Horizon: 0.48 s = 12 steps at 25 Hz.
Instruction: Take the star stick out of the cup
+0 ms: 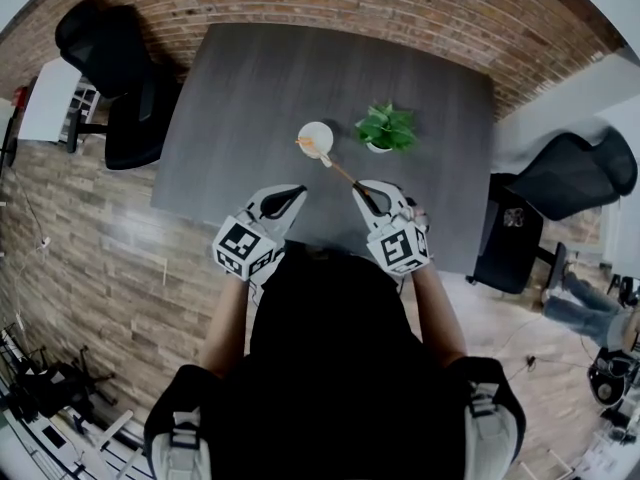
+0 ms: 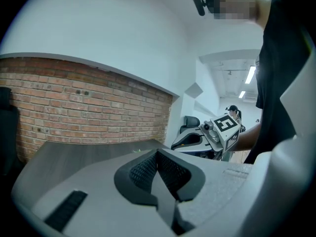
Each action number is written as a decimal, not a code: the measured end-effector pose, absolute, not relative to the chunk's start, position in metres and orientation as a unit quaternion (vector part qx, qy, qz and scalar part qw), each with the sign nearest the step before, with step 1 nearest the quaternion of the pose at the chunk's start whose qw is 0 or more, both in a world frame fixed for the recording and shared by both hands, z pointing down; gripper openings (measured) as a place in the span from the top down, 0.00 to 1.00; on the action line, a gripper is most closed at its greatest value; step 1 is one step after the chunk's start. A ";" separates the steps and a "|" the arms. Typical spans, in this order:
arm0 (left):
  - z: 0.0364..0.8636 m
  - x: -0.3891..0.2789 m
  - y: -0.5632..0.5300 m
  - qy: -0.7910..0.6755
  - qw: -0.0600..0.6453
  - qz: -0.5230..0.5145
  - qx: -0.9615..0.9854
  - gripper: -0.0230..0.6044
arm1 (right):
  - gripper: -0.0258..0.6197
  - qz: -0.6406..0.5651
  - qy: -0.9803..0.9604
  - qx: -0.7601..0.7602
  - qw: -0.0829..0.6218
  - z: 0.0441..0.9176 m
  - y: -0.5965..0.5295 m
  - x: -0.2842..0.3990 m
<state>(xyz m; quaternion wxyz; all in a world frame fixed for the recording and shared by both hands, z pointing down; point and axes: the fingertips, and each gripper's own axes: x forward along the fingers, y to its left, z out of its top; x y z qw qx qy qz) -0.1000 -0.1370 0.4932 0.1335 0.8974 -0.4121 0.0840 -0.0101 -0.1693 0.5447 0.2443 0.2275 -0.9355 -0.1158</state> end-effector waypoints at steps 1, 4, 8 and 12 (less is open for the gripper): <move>0.494 -0.097 -0.135 -0.413 0.135 0.083 0.897 0.96 | 0.94 -0.116 -0.936 0.227 0.243 0.543 -0.168 -0.008; 0.495 -0.090 -0.130 -0.414 0.134 0.084 0.897 0.96 | 0.94 -0.119 -0.937 0.223 0.240 0.539 -0.164 -0.002; 0.497 -0.081 -0.126 -0.418 0.134 0.084 0.895 0.96 | 0.94 -0.123 -0.940 0.221 0.228 0.537 -0.162 0.006; 0.497 -0.072 -0.124 -0.422 0.134 0.085 0.893 0.96 | 0.94 -0.122 -0.940 0.221 0.228 0.537 -0.160 0.015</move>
